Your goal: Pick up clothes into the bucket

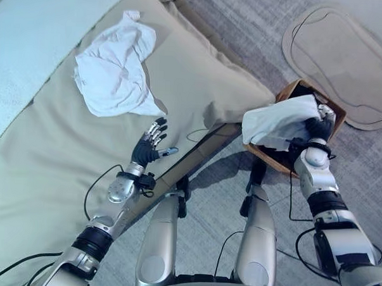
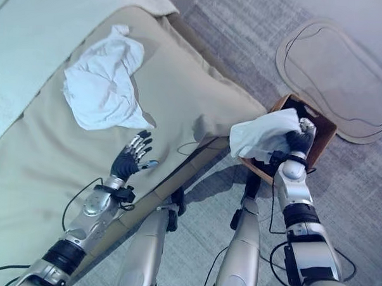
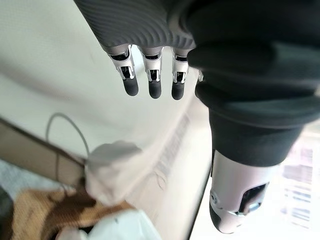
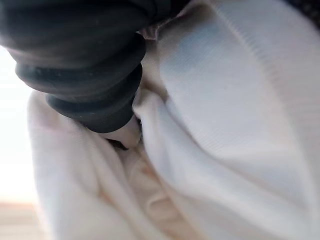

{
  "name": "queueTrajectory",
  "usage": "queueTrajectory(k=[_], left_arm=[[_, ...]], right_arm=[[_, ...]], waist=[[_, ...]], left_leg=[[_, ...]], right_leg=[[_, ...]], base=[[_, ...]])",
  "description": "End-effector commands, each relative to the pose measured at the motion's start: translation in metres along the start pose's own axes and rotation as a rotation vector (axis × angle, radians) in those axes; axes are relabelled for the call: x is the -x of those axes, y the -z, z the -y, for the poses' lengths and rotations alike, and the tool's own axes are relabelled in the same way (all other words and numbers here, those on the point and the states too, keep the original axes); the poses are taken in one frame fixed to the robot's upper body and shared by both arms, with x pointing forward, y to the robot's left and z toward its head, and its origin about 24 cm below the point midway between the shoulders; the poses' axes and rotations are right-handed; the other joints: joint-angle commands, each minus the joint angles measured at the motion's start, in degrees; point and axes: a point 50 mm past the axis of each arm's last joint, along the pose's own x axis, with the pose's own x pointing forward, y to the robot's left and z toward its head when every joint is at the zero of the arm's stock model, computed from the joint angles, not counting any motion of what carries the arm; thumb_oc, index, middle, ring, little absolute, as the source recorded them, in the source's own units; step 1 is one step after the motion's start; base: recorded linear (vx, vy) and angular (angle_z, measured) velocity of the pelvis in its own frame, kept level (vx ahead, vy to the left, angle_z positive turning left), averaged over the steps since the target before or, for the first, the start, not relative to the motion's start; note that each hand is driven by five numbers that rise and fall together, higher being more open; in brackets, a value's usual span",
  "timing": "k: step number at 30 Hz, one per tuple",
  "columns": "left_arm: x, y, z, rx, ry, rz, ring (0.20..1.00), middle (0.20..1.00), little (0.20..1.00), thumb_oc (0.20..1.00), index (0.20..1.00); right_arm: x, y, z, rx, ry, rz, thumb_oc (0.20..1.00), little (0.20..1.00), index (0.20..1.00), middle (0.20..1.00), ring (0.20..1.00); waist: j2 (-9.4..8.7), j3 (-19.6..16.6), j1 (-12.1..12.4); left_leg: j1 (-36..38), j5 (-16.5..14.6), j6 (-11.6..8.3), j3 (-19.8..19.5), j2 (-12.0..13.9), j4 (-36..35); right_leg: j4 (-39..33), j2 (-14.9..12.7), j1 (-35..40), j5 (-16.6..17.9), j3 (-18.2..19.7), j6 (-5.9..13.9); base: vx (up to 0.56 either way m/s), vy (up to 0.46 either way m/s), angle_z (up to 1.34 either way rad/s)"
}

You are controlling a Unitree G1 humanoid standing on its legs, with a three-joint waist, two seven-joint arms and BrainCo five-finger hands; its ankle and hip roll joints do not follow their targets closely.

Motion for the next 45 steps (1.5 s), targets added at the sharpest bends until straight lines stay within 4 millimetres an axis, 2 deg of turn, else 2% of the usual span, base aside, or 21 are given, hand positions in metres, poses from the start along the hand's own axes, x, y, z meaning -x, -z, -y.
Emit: queueTrajectory(k=[1, 2, 3, 6, 7, 9, 14, 18, 19, 25, 28, 30, 35, 40, 41, 42, 43, 45], left_arm=[[0.006, -0.014, 0.011, -0.023, 0.024, 0.105, 1.0, 1.0, 1.0, 1.0, 1.0], [0.006, -0.014, 0.012, -0.022, 0.024, 0.106, 1.0, 1.0, 1.0, 1.0, 1.0], [0.007, -0.016, 0.012, -0.064, 0.016, 0.116, 1.0, 1.0, 1.0, 1.0, 1.0], [0.008, -0.015, 0.012, -0.073, -0.024, 0.121, 1.0, 1.0, 1.0, 1.0, 1.0], [0.008, -0.015, 0.012, -0.072, -0.024, 0.122, 1.0, 1.0, 1.0, 1.0, 1.0], [0.009, -0.012, 0.01, -0.116, -0.075, 0.119, 1.0, 1.0, 1.0, 1.0, 1.0], [0.01, -0.012, 0.01, -0.109, -0.152, 0.129, 1.0, 1.0, 1.0, 1.0, 1.0], [0.011, -0.013, 0.011, -0.115, -0.178, 0.14, 1.0, 1.0, 1.0, 1.0, 1.0], [0.012, -0.013, 0.01, -0.112, -0.184, 0.139, 1.0, 1.0, 1.0, 1.0, 1.0], [0.018, -0.016, 0.01, -0.085, -0.179, 0.147, 1.0, 1.0, 1.0, 1.0, 1.0], [0.021, -0.017, 0.015, -0.086, -0.138, 0.138, 1.0, 1.0, 1.0, 1.0, 1.0], [0.022, -0.017, 0.017, -0.082, -0.118, 0.137, 1.0, 1.0, 1.0, 1.0, 1.0], [0.024, -0.017, 0.018, -0.081, -0.099, 0.132, 1.0, 1.0, 1.0, 1.0, 1.0], [0.024, -0.017, 0.015, -0.081, -0.105, 0.125, 1.0, 1.0, 1.0, 1.0, 1.0], [0.023, -0.017, 0.014, -0.087, -0.109, 0.126, 1.0, 1.0, 1.0, 1.0, 1.0], [0.023, -0.017, 0.014, -0.087, -0.111, 0.125, 1.0, 1.0, 1.0, 1.0, 1.0], [0.023, -0.017, 0.014, -0.087, -0.113, 0.125, 1.0, 1.0, 1.0, 1.0, 1.0], [0.021, -0.019, 0.014, -0.091, -0.114, 0.132, 1.0, 1.0, 1.0, 1.0, 1.0]], right_arm=[[-0.031, -0.061, 0.03, -0.054, 0.129, 0.202, 0.2, 0.2, 0.2, 0.2, 0.2], [-0.031, -0.061, 0.03, -0.054, 0.129, 0.203, 0.2, 0.2, 0.2, 0.2, 0.2], [-0.037, -0.074, 0.037, -0.049, 0.16, 0.234, 0.2, 0.2, 0.2, 0.2, 0.2], [-0.044, -0.092, 0.05, -0.026, 0.211, 0.291, 0.2, 0.2, 0.2, 0.2, 0.2], [-0.044, -0.093, 0.05, -0.026, 0.211, 0.292, 0.2, 0.2, 0.2, 0.2, 0.2], [-0.048, -0.111, 0.056, -0.015, 0.252, 0.35, 0.2, 0.2, 0.2, 0.2, 0.2], [-0.05, -0.119, 0.058, -0.013, 0.281, 0.376, 0.2, 0.2, 0.2, 0.2, 0.2], [-0.051, -0.114, 0.054, 0.0, 0.298, 0.353, 0.2, 0.2, 0.2, 0.2, 0.2], [-0.052, -0.111, 0.055, 0.01, 0.306, 0.336, 0.2, 0.2, 0.2, 0.2, 0.2], [-0.062, -0.1, 0.07, 0.035, 0.372, 0.214, 0.2, 0.2, 0.2, 0.2, 0.2], [-0.068, -0.092, 0.087, 0.067, 0.415, 0.113, 0.2, 0.2, 0.2, 0.2, 0.2], [-0.07, -0.095, 0.097, 0.089, 0.432, 0.095, 0.2, 0.2, 0.2, 0.2, 0.2], [-0.07, -0.094, 0.11, 0.082, 0.456, 0.077, 0.2, 0.2, 0.2, 0.2, 0.2], [-0.07, -0.093, 0.114, 0.073, 0.477, 0.067, 0.2, 0.2, 0.2, 0.2, 0.2], [-0.071, -0.094, 0.111, 0.073, 0.481, 0.068, 0.313, 0.313, 0.313, 0.313, 0.313], [-0.07, -0.092, 0.11, 0.07, 0.479, 0.057, 0.592, 0.592, 0.592, 0.592, 0.592], [-0.07, -0.089, 0.111, 0.068, 0.487, 0.045, 1.0, 1.0, 1.0, 1.0, 1.0], [-0.069, -0.085, 0.11, 0.067, 0.497, 0.021, 1.0, 1.0, 1.0, 1.0, 1.0]], waist=[[0.95, -2.7, -0.4], [1.02, -2.8, -0.4], [1.57, -2.4, -0.5], [2.06, -2.0, -0.5], [2.14, -2.0, -0.5], [2.41, -1.5, -0.4], [2.81, -0.4, -0.7], [3.62, 0.2, -0.7], [3.86, 0.0, -0.6], [5.38, 0.5, -0.1], [6.33, 0.5, 0.3], [6.86, 0.5, 0.5], [7.3, 0.5, 0.5], [7.19, 0.5, 0.3], [7.02, 0.5, 0.2], [6.96, 0.5, 0.1], [6.86, 0.5, 0.1], [6.76, 0.5, 0.0]], left_leg=[[-0.9, 2.8, -1.89, -1.9, 2.0, -3.1], [-1.0, 2.8, -1.9, -2.0, 2.0, -3.0], [-1.7, 2.9, -2.01, -2.3, 2.1, -3.1], [-2.7, 3.1, -2.19, -2.8, 2.2, -3.2], [-2.8, 3.1, -2.2, -2.9, 2.2, -3.2], [-4.2, 3.5, -2.34, -3.4, 2.3, -3.4], [-7.3, 3.6, -2.5, -4.4, 2.4, -2.2], [-10.5, 3.3, -2.66, -5.1, 2.5, -0.6], [-10.5, 1.6, -3.05, -5.6, 2.6, 0.0], [-14.1, 1.5, -3.12, -5.6, 2.2, 1.3], [-16.1, 1.0, -3.12, -5.4, 1.7, 2.8], [-17.1, 0.7, -3.04, -5.4, 1.3, 4.0], [-18.4, -0.1, -2.84, -5.5, 0.8, 5.9], [-18.9, -0.4, -2.88, -5.2, 0.7, 6.7], [-19.0, -0.4, -2.88, -5.3, 0.7, 6.8], [-18.9, -0.4, -2.87, -5.2, 0.7, 6.7], [-18.8, -0.4, -2.85, -5.2, 0.7, 6.6], [-18.4, -0.3, -2.87, -5.1, 0.7, 6.2]], right_leg=[[4.9, -1.4, -0.7, -3.0, 0.1, 3.56], [4.9, -1.4, -0.8, -3.0, 0.1, 3.55], [5.5, -1.1, -1.5, -3.4, 0.2, 3.46], [6.3, -0.8, -2.9, -3.8, 0.4, 3.31], [6.3, -0.8, -3.0, -3.9, 0.3, 3.3], [7.1, 0.0, -4.7, -4.4, 0.8, 3.04], [10.2, 0.6, -8.4, -5.6, 1.4, 2.37], [13.4, 0.7, -12.0, -6.9, 2.0, 1.89], [14.6, 1.0, -12.2, -8.8, 2.6, 2.37], [18.0, 0.5, -16.5, -9.9, 3.5, 2.12], [20.2, 0.3, -19.0, -10.7, 4.6, 1.85], [21.7, 0.1, -20.2, -11.2, 5.1, 1.65], [23.2, 0.1, -21.4, -11.9, 5.8, 1.25], [23.6, 0.4, -21.8, -12.0, 6.1, 0.97], [23.5, 0.5, -21.8, -11.9, 6.1, 0.9], [23.3, 0.6, -21.8, -11.9, 6.0, 0.86], [23.2, 0.7, -21.7, -11.9, 6.0, 0.84], [22.6, 0.7, -21.2, -11.6, 5.9, 0.84]], base=[[0.0, -0.045, -0.08], [0.0, -0.082, -0.04], [0.0, -0.063, -0.07], [0.0, -0.078, -0.04], [-0.01, -0.062, -0.02], [-0.01, -0.093, 0.0], [-0.01, -0.086, 0.06], [0.01, -0.048, 0.08], [0.07, -0.058, 0.04], [0.01, -0.017, 0.07], [0.01, -0.001, 0.01], [0.01, -0.004, 0.13], [0.01, 0.0, 0.05], [0.0, 0.0, 0.0], [0.0, 0.0, 0.0], [0.0, 0.0, 0.0], [0.0, 0.0, 0.0], [0.0, 0.0, 0.0]])
